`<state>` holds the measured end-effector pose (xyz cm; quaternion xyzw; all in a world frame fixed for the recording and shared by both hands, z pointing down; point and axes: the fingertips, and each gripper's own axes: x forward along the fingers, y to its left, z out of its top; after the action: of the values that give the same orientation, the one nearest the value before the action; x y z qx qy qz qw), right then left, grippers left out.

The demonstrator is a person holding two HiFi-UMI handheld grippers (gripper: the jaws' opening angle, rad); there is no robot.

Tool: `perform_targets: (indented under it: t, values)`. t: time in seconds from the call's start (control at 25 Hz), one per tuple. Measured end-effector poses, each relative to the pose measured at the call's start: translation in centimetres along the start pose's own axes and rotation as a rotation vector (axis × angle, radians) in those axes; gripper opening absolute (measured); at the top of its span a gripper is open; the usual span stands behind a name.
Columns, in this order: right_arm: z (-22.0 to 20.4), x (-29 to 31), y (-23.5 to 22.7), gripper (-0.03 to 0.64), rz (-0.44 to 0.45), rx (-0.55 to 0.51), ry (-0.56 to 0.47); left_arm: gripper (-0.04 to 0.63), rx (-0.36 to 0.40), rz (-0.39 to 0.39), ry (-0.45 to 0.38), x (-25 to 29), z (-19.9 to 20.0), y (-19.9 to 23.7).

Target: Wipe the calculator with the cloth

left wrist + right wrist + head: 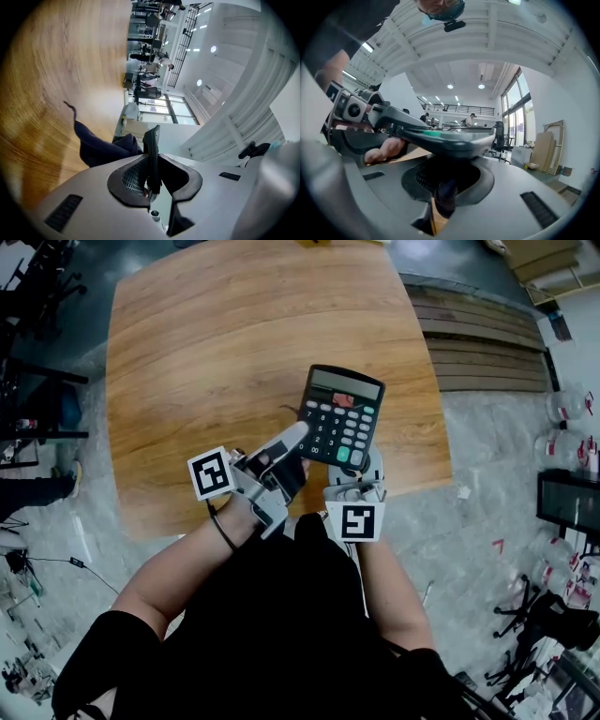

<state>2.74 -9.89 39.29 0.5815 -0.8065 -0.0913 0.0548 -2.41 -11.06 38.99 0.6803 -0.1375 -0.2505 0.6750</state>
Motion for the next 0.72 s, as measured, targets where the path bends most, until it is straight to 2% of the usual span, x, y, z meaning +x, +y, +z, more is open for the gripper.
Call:
perform_targets:
  t: [0.12,0.24,0.36,0.48,0.6,0.72]
  values:
    - [-1.2,-0.6,3.3,0.049,0.106,-0.031,0.113,0.069,-0.003,0.003,-0.008,0.0,0.1,0.1]
    - [-1.1,-1.1,4.6,0.049,0.133,0.015,0.103,0.069,0.002,0.005,-0.025,0.1,0.5,0.2]
    - [-1.0,-2.0,4.5,0.049,0.134,0.018,0.088,0.069,0.007,0.012,-0.044,0.1,1.0,0.5]
    - [-1.3,-2.9,3.0,0.049,0.098,0.016,0.09,0.069,0.014,0.015,-0.063,0.0,1.5,0.5]
    - [-1.3,-4.0,-0.2,0.049,-0.006,0.058,0.074,0.069,0.017,0.017,-0.084,0.0,2.0,0.6]
    - [-1.9,-4.8,-2.8,0.049,-0.064,0.033,0.096,0.069,0.022,0.02,-0.081,0.0,2.1,0.7]
